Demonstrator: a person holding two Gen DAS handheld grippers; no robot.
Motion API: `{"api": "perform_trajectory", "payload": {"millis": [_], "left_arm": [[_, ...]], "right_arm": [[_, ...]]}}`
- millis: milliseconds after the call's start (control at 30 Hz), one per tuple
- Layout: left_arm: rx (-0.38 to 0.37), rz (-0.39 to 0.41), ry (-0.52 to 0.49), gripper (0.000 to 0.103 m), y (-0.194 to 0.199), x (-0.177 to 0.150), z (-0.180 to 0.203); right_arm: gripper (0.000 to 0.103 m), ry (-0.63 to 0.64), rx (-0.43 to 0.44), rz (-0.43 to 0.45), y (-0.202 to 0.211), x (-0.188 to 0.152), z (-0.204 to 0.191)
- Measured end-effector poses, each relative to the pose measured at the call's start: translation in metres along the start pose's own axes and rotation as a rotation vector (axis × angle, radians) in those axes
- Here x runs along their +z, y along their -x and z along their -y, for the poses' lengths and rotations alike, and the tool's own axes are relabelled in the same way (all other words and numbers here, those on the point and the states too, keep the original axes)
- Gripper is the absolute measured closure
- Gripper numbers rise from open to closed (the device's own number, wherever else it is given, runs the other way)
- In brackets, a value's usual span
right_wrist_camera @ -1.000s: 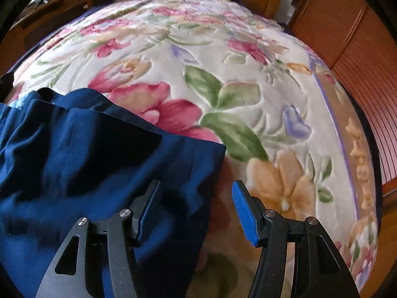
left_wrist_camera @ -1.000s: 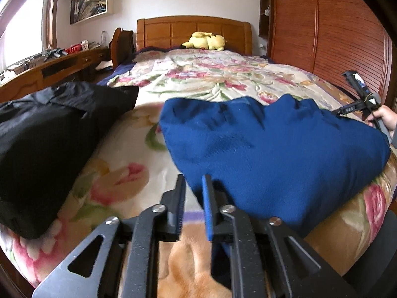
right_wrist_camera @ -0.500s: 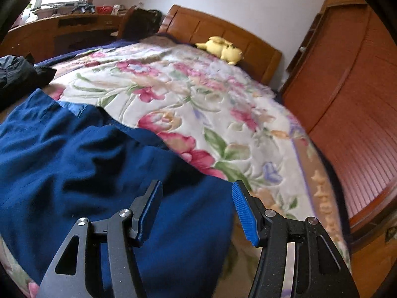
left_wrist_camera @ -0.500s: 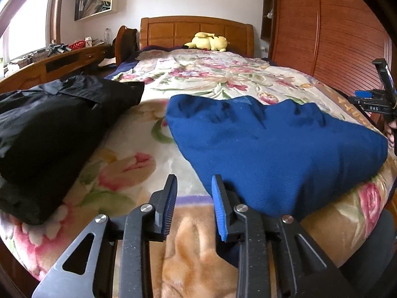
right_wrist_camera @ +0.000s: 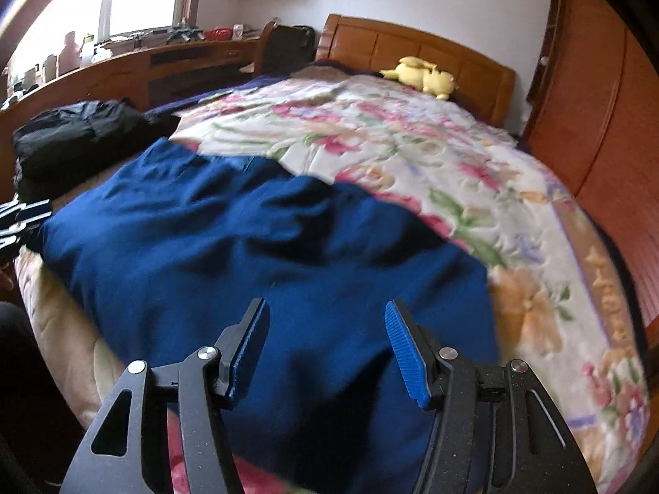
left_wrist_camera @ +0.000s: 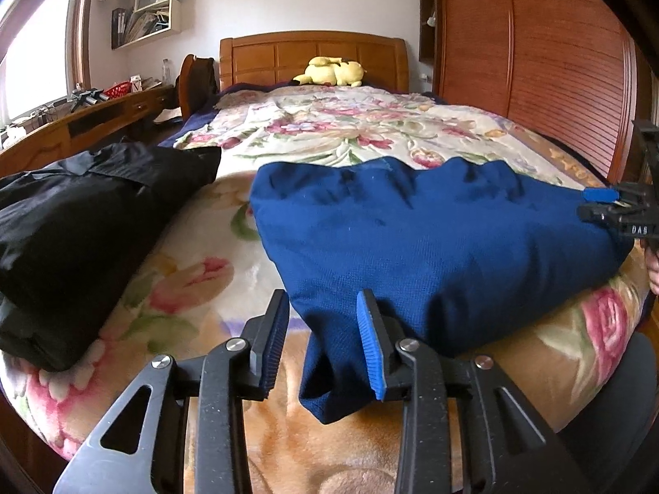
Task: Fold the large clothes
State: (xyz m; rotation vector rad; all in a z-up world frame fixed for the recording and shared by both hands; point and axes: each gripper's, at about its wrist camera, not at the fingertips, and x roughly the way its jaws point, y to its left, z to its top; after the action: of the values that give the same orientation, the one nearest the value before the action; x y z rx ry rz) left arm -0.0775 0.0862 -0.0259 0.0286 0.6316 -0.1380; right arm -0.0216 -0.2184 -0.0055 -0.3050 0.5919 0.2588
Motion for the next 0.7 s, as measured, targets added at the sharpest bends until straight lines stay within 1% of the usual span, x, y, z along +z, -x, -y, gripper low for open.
{"api": "perform_trajectory", "payload": {"millis": [67,133,267,367,700], "left_arm": [[0.001,-0.009,-0.001,0.068,-0.003,-0.002,0.000],[0.001,-0.016,-0.002,0.068,-0.006,-0.005,0.000],[-0.003,-0.020,0.002,0.067,-0.009,-0.009,0.000],[0.000,-0.026,-0.005,0.067,-0.011,-0.011,0.002],[-0.011,-0.045,0.012,0.067,-0.005,-0.017,0.002]], "right_arm": [[0.043,-0.010,0.002,-0.020,-0.008,-0.007,0.005],[0.042,0.004,0.006,-0.044,-0.017,-0.011,0.002],[0.040,0.056,-0.053,-0.053,-0.032,-0.021,-0.011],[0.040,0.058,-0.088,-0.031,-0.035,-0.022,-0.017],[0.040,0.039,-0.074,-0.013,-0.036,-0.025,-0.021]]}}
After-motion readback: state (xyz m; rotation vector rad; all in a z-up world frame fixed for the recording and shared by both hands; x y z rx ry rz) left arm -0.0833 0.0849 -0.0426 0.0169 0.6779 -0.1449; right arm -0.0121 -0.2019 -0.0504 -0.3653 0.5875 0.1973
